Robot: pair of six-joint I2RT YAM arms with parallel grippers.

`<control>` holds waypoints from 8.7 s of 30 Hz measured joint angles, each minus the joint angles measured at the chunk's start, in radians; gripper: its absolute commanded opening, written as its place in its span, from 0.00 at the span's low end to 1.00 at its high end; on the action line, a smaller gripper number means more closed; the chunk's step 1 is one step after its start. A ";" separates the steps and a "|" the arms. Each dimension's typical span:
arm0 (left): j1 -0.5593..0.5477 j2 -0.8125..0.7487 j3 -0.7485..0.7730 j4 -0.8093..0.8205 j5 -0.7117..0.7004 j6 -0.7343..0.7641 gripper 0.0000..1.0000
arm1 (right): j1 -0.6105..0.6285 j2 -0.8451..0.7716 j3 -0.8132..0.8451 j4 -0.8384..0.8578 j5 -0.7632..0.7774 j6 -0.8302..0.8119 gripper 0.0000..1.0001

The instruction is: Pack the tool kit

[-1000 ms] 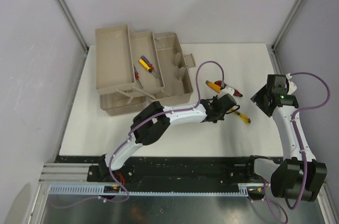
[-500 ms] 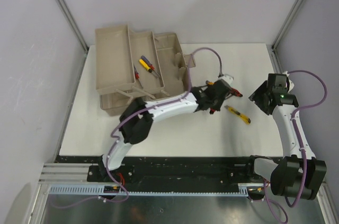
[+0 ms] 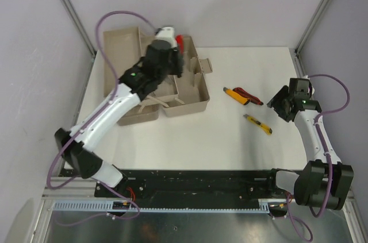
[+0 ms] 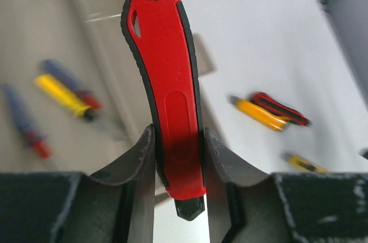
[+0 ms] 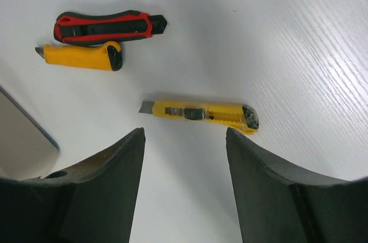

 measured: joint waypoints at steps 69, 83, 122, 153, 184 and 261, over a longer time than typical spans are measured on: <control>0.685 -0.207 -0.129 -0.163 0.304 0.115 0.96 | 0.278 0.442 0.015 0.175 0.141 -0.455 0.71; 0.685 -0.212 -0.129 -0.164 0.397 0.113 0.96 | 0.258 0.489 0.026 0.201 0.056 -0.404 0.49; 0.080 -0.151 -0.282 0.037 0.612 -0.066 0.97 | 0.283 0.137 0.037 0.359 -0.527 -0.026 0.00; -0.081 0.001 -0.231 0.256 0.518 -0.174 0.00 | 0.361 0.006 0.062 0.816 -0.709 0.343 0.84; 0.546 0.024 -0.106 -0.119 0.066 -0.076 0.05 | 0.183 0.118 0.127 0.336 -0.452 -0.004 0.86; 0.591 -0.184 -0.153 -0.138 0.313 0.001 0.93 | 0.485 0.863 0.478 0.274 0.163 -0.381 0.11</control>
